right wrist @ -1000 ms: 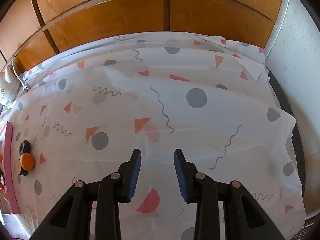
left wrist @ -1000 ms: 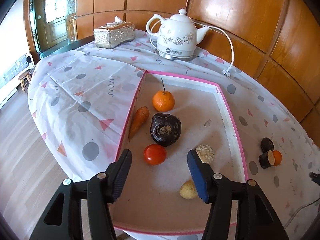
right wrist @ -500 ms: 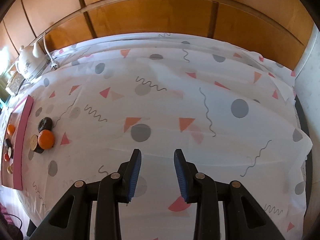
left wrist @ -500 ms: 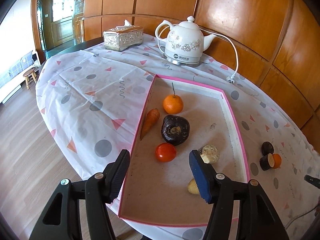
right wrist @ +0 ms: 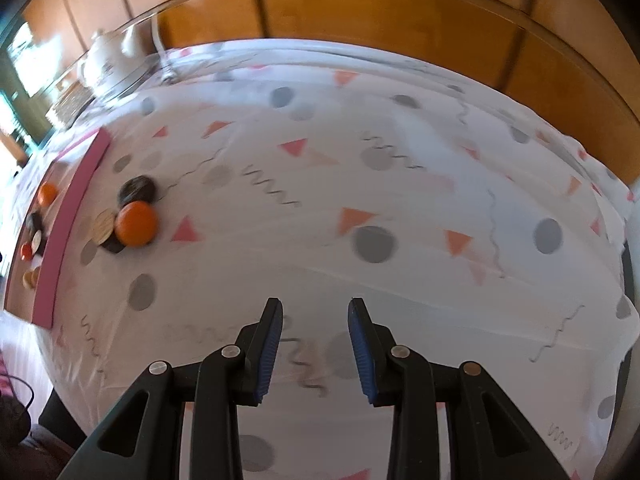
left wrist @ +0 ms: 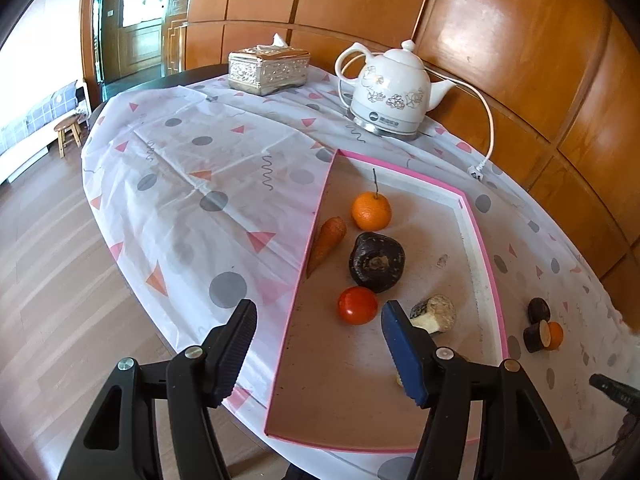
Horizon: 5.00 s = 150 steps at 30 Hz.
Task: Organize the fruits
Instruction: 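Reach the right gripper to the pile and grasp the pale round slice, then carry the pale slice into the tray and open the right gripper, then lift the right gripper out of the tray while moving the left gripper toward the orange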
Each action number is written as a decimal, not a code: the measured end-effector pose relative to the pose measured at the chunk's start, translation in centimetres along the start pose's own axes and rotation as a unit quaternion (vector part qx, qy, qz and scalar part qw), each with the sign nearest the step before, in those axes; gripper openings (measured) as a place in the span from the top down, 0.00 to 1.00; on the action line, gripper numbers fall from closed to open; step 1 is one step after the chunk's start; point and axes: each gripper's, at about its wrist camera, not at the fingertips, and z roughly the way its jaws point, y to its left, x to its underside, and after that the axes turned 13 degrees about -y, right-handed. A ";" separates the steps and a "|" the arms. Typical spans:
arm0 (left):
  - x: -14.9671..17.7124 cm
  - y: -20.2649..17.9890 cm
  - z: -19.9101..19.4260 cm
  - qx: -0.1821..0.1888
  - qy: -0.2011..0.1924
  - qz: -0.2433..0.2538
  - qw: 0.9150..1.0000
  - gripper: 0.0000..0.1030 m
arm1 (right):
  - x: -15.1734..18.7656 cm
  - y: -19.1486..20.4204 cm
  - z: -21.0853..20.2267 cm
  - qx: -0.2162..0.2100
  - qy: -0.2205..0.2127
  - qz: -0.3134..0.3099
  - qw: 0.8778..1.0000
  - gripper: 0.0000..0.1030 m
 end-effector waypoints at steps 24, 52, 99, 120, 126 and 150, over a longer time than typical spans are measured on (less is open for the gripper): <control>0.3 1.2 0.3 -0.004 0.009 -0.020 1.000 0.35 | -1.7 14.4 3.0 -0.165 -0.005 -0.013 0.986 0.67; 0.5 3.8 -0.2 -0.036 0.005 -0.048 0.998 0.34 | -2.2 17.1 6.2 -0.077 -0.030 -0.038 0.996 0.65; 0.7 2.6 -1.8 -0.014 -0.021 -0.016 1.000 0.33 | -2.4 27.3 1.0 -0.193 -0.064 -0.153 0.967 0.66; 1.0 3.0 -1.1 -0.015 -0.013 -0.010 1.000 0.33 | -5.6 33.3 6.0 -0.178 -0.035 -0.193 0.964 0.65; 1.0 3.0 -1.1 -0.015 -0.012 -0.011 1.000 0.33 | -5.0 32.9 5.9 -0.181 -0.032 -0.186 0.965 0.63; 0.9 1.6 -2.0 -0.001 -0.022 0.003 1.000 0.33 | -3.1 29.5 0.6 -0.185 -0.074 -0.159 0.967 0.62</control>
